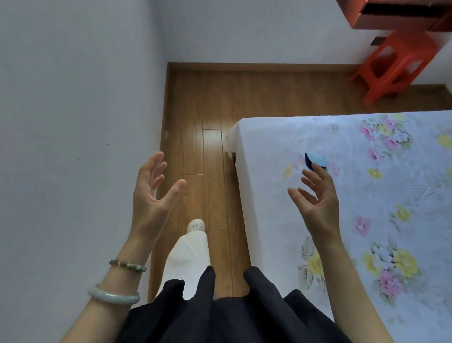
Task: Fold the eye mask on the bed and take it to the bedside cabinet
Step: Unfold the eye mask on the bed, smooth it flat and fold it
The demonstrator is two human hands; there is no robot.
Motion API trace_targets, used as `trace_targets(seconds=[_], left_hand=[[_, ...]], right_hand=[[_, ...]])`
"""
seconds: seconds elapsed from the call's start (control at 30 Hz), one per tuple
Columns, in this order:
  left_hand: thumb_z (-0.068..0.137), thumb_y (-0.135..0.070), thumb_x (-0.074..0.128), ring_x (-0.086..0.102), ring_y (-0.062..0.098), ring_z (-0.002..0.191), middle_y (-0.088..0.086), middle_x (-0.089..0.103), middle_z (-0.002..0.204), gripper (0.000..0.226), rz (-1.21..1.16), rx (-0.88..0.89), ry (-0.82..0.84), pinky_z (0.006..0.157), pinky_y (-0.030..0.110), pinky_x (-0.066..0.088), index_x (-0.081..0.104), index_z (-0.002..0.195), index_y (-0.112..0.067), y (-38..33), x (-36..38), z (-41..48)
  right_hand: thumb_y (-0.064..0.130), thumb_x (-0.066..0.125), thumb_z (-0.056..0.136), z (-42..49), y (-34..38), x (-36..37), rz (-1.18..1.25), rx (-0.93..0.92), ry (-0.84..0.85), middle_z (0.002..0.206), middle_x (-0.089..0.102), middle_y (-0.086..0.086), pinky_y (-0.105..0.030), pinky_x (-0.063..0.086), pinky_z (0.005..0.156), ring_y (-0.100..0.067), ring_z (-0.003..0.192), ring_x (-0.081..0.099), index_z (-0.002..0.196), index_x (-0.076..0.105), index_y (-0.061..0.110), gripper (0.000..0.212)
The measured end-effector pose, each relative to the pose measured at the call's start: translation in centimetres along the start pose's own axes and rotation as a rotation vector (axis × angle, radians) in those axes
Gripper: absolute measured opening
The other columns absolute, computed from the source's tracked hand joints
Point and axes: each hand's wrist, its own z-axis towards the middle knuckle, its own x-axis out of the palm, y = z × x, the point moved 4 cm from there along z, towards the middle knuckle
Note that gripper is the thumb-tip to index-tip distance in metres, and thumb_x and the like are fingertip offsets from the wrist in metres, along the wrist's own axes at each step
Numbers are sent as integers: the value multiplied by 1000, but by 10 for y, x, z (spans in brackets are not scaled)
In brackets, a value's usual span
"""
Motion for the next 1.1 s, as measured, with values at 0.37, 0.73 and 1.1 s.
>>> trace_targets(seconds=[0.37, 0.73, 1.1], left_hand=[[81, -35, 70, 46, 13, 130, 2, 45, 145, 71, -27, 81, 218, 109, 39, 39, 38, 141, -15, 5, 35, 225], [82, -26, 71, 45, 12, 130, 4, 44, 145, 69, -21, 129, 506, 110, 36, 38, 37, 141, -14, 8, 137, 326], [78, -39, 73, 46, 2, 127, -4, 45, 143, 72, -6, 210, 803, 107, 21, 38, 38, 140, -23, -15, 284, 412]], right_hand=[[8, 70, 81, 133, 30, 47, 68, 67, -279, 134, 50, -10, -28, 47, 95, -20, 120, 53, 134, 40, 22, 62], [9, 70, 80, 192, 2, 39, 129, 202, -483, 123, 55, 7, -32, 47, 96, -9, 119, 52, 129, 43, 31, 60], [8, 70, 80, 265, -40, -6, 138, 313, -763, 133, 52, -7, -17, 49, 88, -11, 118, 53, 134, 42, 20, 61]])
